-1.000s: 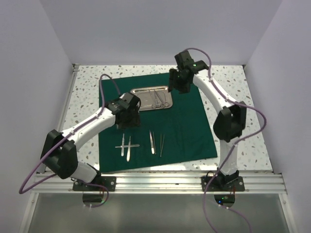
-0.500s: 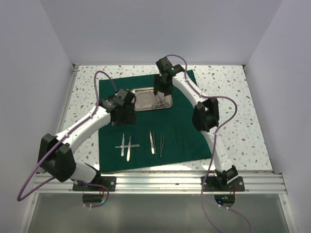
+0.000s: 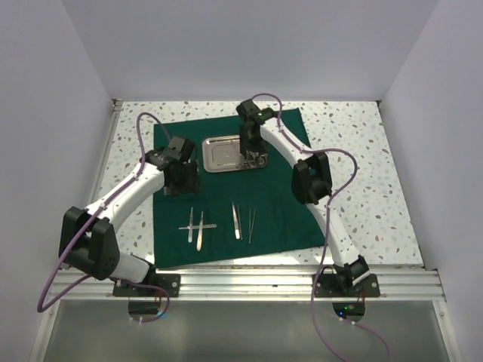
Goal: Open and lay out the surgical kit
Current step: Pick up the medical item from the container.
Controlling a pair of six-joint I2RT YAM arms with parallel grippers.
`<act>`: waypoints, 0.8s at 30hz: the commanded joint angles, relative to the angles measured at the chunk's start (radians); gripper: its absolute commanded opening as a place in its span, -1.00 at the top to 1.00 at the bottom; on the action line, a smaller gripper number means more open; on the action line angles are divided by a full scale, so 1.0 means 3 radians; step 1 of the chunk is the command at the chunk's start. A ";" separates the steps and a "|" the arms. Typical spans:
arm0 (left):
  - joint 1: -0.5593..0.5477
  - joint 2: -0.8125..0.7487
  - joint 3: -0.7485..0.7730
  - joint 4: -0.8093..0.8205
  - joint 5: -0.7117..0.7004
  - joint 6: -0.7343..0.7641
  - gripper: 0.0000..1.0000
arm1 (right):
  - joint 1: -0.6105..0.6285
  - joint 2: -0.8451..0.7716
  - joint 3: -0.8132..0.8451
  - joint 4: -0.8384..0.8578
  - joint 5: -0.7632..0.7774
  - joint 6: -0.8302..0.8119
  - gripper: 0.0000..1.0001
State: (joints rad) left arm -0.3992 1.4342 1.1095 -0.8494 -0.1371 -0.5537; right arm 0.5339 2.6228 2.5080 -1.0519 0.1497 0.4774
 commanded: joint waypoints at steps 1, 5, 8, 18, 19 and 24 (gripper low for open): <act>0.0022 -0.0107 -0.0109 0.0116 0.0074 0.0123 -0.31 | -0.0010 0.0078 0.0118 -0.0124 0.0258 -0.0032 -0.11; 0.0047 -0.0102 -0.0150 0.0147 0.0079 0.0143 -0.29 | -0.0015 0.0139 0.0077 -0.0129 0.0283 -0.0027 -0.02; 0.0057 -0.0102 -0.0150 0.0147 0.0058 0.0158 -0.29 | -0.0016 0.0175 0.0082 -0.0144 0.0288 -0.0011 0.15; 0.0093 -0.0092 -0.0221 0.0177 0.0033 0.0163 -0.28 | -0.0010 0.0241 -0.0081 -0.0191 0.0150 0.0019 1.00; 0.0098 -0.0087 -0.0216 0.0177 0.0028 0.0163 -0.29 | -0.0015 0.0201 -0.0112 -0.0175 0.0140 0.0019 1.00; 0.0104 -0.0010 -0.0196 0.0223 0.0053 0.0163 -0.26 | -0.0010 -0.0014 -0.0174 -0.0150 0.0099 -0.0022 1.00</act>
State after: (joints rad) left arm -0.3779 1.4342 1.0470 -0.8238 -0.1253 -0.5293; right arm 0.5297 2.6236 2.4981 -1.0565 0.2096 0.4778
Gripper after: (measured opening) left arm 0.633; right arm 0.056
